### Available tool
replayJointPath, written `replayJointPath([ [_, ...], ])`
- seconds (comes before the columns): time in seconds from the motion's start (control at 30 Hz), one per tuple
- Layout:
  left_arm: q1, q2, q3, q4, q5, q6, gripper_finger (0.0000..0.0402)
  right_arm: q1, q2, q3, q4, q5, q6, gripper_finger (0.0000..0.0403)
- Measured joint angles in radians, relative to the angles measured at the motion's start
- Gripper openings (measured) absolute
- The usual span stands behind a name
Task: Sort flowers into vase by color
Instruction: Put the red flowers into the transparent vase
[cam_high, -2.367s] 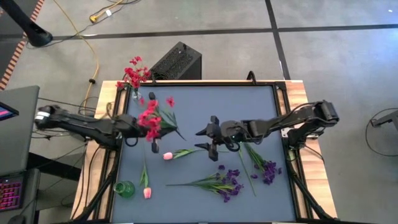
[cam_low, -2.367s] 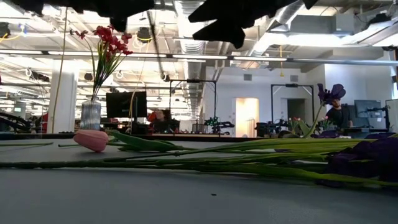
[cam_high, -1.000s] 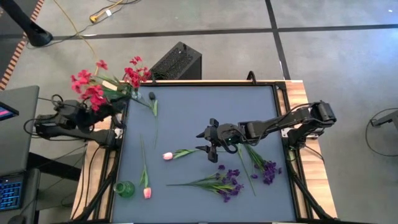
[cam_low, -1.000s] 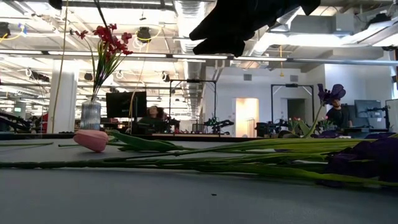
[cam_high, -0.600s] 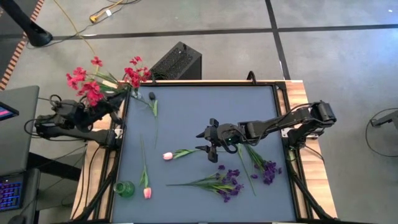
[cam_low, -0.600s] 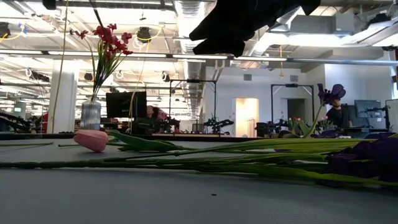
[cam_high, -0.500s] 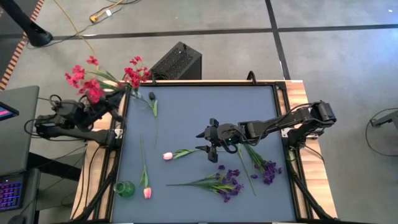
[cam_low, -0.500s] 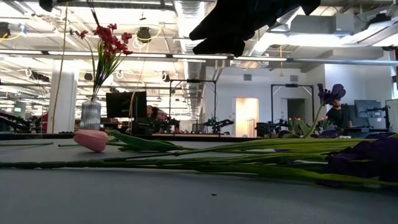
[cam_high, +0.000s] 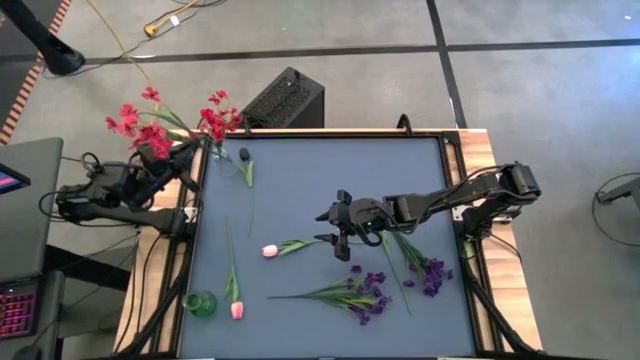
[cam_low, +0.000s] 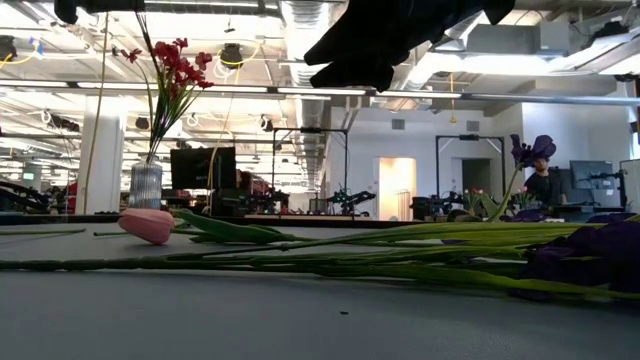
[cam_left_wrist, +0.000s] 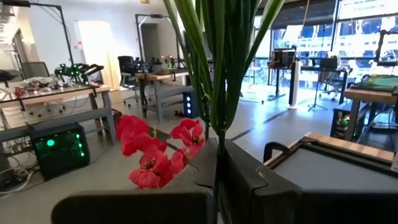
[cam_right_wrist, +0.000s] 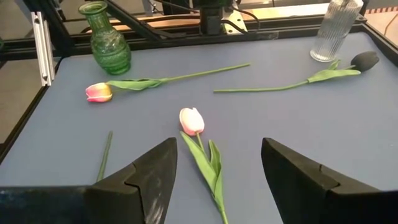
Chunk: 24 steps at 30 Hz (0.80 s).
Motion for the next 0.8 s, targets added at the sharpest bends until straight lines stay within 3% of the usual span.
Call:
replayJointPath([
  [0.67,0.0,0.008,-0.001,-0.11,-0.003,-0.02,0.0,0.0,0.0,0.0,0.025,0.0,0.0,0.026],
  [0.8,0.0,0.007,-0.001,-0.144,-0.071,0.004,0.0,0.0,0.0,0.0,0.026,0.0,0.0,0.026],
])
